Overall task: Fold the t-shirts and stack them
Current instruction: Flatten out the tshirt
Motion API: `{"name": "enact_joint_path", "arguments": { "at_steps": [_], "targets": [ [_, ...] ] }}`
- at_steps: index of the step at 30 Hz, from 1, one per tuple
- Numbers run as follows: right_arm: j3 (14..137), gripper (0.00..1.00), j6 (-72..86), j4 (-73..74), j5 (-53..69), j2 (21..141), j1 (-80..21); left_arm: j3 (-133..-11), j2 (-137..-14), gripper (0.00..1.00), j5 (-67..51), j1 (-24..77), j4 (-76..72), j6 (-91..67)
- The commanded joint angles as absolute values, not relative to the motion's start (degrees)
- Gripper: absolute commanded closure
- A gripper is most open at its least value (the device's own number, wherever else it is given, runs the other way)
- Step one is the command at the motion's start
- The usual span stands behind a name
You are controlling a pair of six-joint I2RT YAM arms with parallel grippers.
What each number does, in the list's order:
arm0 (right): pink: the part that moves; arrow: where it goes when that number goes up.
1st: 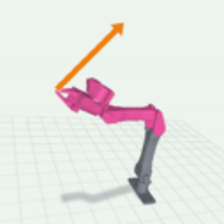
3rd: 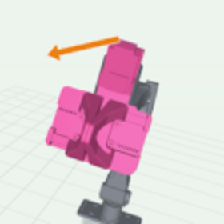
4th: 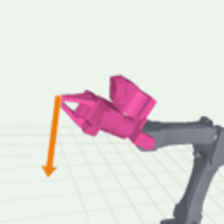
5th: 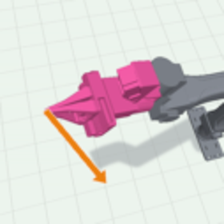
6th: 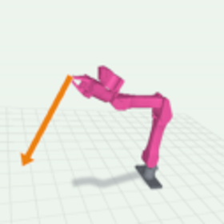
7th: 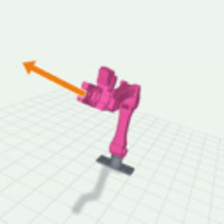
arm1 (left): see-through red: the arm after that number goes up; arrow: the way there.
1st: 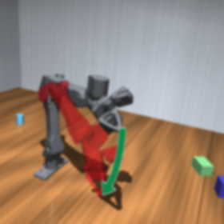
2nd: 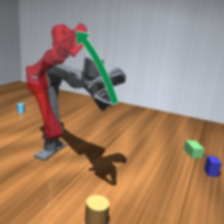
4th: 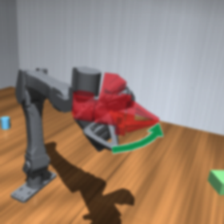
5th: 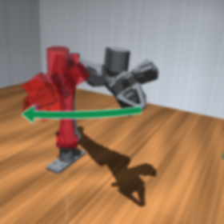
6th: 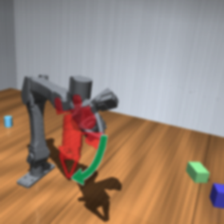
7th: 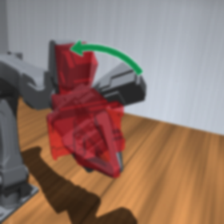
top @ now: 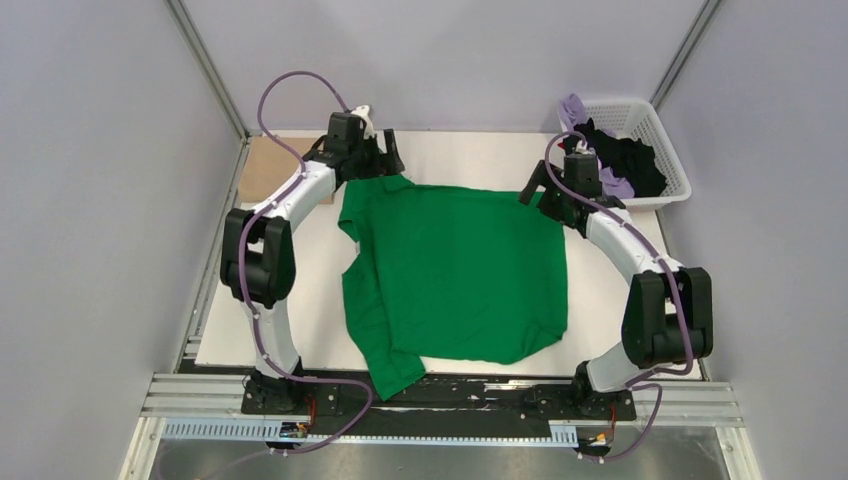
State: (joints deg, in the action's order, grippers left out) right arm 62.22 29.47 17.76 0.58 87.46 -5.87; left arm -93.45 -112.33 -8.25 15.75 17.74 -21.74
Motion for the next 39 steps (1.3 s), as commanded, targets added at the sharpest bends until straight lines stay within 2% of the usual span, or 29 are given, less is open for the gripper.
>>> {"name": "enact_joint_path", "arguments": {
  "at_steps": [1,17,29,39],
  "targets": [
    [62.21,0.00,30.82,15.86,2.47,90.31,-6.09,-86.96,-109.63,0.00,-15.23,15.91,10.20,-28.95],
    [62.48,0.00,31.65,13.45,1.46,99.28,-6.24,-96.22,-126.99,0.00,-9.03,15.91,8.74,-35.27],
    [62.66,0.00,31.12,13.27,0.00,100.34,-6.17,-103.71,-135.08,0.00,-15.41,15.84,2.87,-39.18],
    [62.93,0.00,30.87,13.05,0.00,101.21,-6.17,-106.99,-138.90,0.00,-21.50,15.91,-13.30,-49.38]
  ]
}}
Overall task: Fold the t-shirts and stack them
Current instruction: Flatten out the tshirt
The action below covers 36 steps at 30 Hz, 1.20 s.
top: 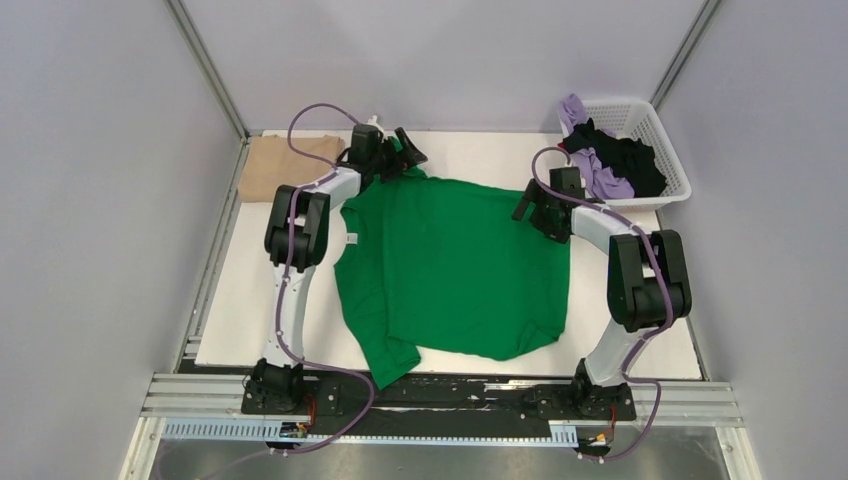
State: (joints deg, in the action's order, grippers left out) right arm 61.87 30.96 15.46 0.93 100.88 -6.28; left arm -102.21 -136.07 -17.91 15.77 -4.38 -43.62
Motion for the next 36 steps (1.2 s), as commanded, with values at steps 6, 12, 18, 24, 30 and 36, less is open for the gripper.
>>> {"name": "enact_joint_path", "arguments": {
  "at_steps": [6,12,18,24,30,36],
  "targets": [
    [63.02,0.00,30.68,13.05,0.00,101.52,-6.14,-113.17,-145.28,0.00,-24.10,16.30,-17.46,-54.34],
    [62.86,0.00,30.78,13.01,0.01,101.05,-6.10,-129.46,-154.33,0.00,-20.05,17.86,-13.30,-52.60],
    [62.37,0.00,30.76,13.01,0.05,99.74,-6.07,-147.22,-162.64,0.00,-19.82,18.79,-8.96,-50.48],
    [61.15,0.00,31.65,13.69,0.16,95.30,-6.23,-133.99,-145.79,0.00,-18.72,19.95,1.97,-35.60],
    [56.33,0.00,32.82,15.80,0.04,88.40,-6.86,-118.40,-122.51,0.00,-8.33,23.24,19.15,-24.19],
    [49.64,0.00,34.12,18.74,0.26,81.03,-8.59,-83.95,-99.22,0.00,-4.83,24.12,17.45,-28.66]
  ]
}}
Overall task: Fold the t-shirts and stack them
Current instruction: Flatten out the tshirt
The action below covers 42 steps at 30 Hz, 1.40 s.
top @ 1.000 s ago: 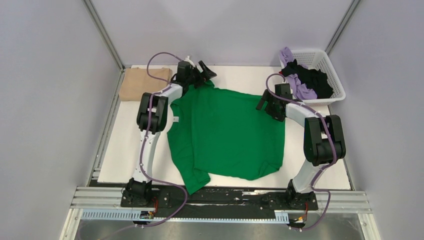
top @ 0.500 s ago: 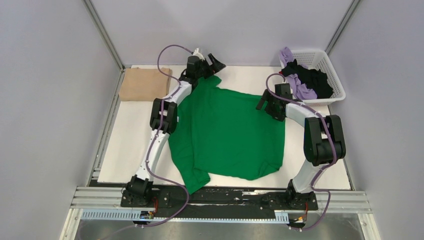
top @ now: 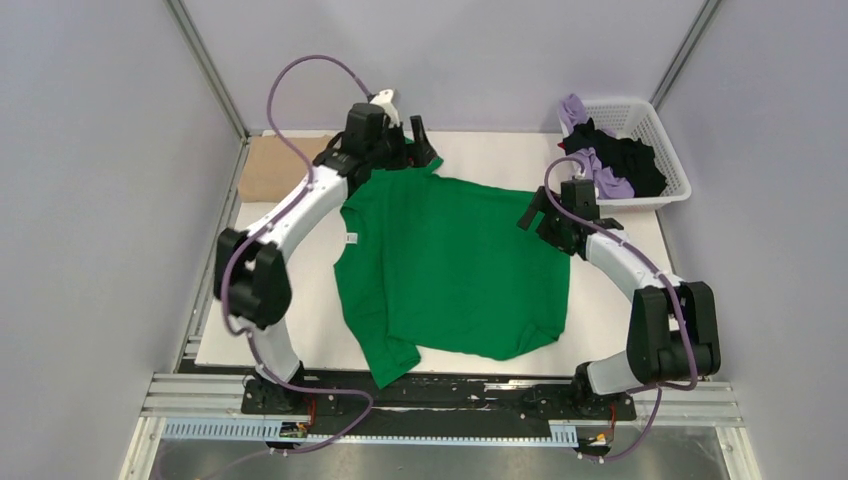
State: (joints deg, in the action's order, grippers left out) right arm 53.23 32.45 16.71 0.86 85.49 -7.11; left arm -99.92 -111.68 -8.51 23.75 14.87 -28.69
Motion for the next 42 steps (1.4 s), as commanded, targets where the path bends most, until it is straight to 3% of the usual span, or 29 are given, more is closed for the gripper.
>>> {"name": "enact_joint_path", "arguments": {
  "at_steps": [1,8,14,22,34,39,42],
  "targets": [
    [48.58,0.00,34.44,18.99,0.70,80.18,-9.12,-75.52,-96.81,0.00,-5.10,24.51,15.04,-29.58],
    [44.78,0.00,35.94,18.96,1.83,78.91,-10.02,-45.21,-77.37,0.00,-5.35,26.88,9.46,-40.94],
    [43.54,0.00,37.13,17.86,1.59,81.53,-9.96,-34.60,-73.26,0.00,-0.77,26.81,5.48,-48.40],
    [43.53,0.00,37.44,17.89,0.23,84.39,-9.47,-31.56,-77.36,0.00,-0.26,20.75,10.37,-53.67],
    [44.52,0.00,37.67,17.95,-1.75,88.18,-8.36,-38.99,-68.90,0.00,18.09,13.63,28.95,-48.46],
    [47.34,0.00,36.66,18.30,-2.04,88.57,-7.67,-43.29,-70.19,0.00,16.57,12.58,27.48,-44.29],
    [48.76,0.00,36.50,18.88,-1.00,86.80,-7.77,-43.84,-69.86,0.00,8.82,12.57,26.55,-43.08]
  ]
}}
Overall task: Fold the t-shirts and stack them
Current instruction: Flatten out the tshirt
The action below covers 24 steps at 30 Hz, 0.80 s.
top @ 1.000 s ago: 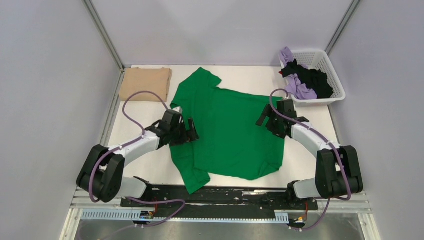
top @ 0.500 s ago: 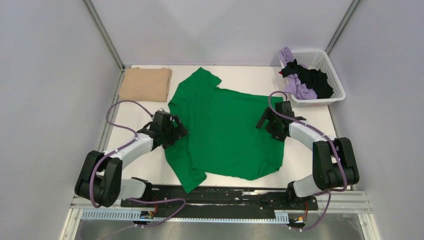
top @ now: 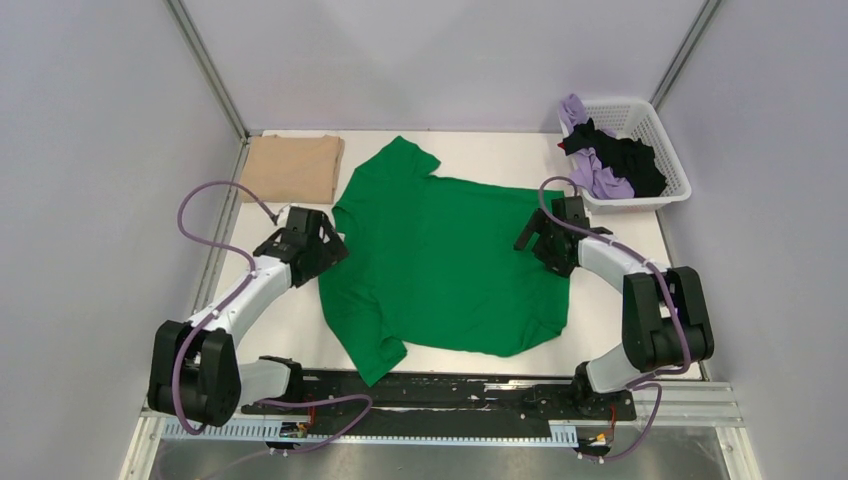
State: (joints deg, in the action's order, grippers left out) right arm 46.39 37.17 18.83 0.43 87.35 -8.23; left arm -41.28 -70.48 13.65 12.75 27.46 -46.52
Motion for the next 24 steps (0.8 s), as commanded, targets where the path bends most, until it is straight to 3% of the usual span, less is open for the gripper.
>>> {"name": "enact_joint_path", "arguments": {
  "at_steps": [1,5,13,17,24],
  "targets": [
    [49.00,0.00,36.48,19.40,-0.97,85.86,-7.75,-43.45,-69.52,0.00,4.80,12.57,25.88,-42.87],
    [48.04,0.00,36.25,23.81,3.22,80.28,-8.99,-39.71,-65.66,0.00,-6.74,14.52,24.86,-43.55],
    [35.39,0.00,40.82,25.91,13.12,72.56,-15.74,-29.71,-62.56,0.00,-10.76,24.98,26.36,-51.07],
    [33.89,0.00,40.67,25.67,7.21,73.87,-15.42,-25.72,-64.28,0.00,-6.48,25.13,23.72,-53.86],
    [35.45,0.00,39.89,23.96,3.26,79.65,-11.74,-29.36,-68.51,0.00,4.21,21.04,28.52,-52.63]
  ]
}}
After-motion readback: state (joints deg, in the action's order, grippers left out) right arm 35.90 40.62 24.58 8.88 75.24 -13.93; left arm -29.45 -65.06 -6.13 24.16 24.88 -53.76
